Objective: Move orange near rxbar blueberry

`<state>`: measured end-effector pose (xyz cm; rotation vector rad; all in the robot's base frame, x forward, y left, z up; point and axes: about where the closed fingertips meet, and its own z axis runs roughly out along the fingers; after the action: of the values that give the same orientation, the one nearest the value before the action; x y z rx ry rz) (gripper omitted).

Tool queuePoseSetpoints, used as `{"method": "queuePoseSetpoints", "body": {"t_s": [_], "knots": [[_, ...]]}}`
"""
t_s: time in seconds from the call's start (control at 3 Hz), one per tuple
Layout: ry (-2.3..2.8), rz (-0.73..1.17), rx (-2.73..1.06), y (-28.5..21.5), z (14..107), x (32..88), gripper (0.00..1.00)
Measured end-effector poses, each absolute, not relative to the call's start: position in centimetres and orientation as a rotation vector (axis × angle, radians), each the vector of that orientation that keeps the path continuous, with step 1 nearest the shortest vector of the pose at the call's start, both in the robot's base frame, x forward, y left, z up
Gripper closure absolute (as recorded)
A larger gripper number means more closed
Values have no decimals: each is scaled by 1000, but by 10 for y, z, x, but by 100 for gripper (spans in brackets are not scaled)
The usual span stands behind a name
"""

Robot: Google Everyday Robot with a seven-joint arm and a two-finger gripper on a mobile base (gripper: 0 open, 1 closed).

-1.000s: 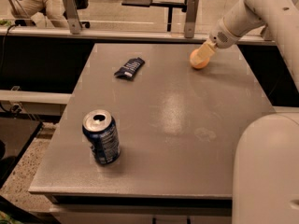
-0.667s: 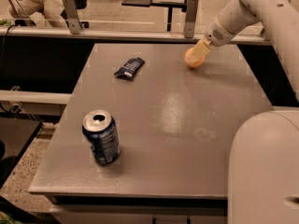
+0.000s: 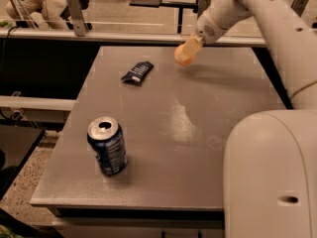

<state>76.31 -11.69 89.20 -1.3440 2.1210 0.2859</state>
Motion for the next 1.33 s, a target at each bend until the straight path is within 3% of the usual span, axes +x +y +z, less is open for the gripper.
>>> {"method": "queuePoseSetpoints", "body": {"t_s": [0.67,1.0,1.33], "knots": [[2015,390,-1472,-39,889,762,98],[2012,418,-1497,-24,883,757,75],[2029,443,-1502,-20,873,751,46]]}}
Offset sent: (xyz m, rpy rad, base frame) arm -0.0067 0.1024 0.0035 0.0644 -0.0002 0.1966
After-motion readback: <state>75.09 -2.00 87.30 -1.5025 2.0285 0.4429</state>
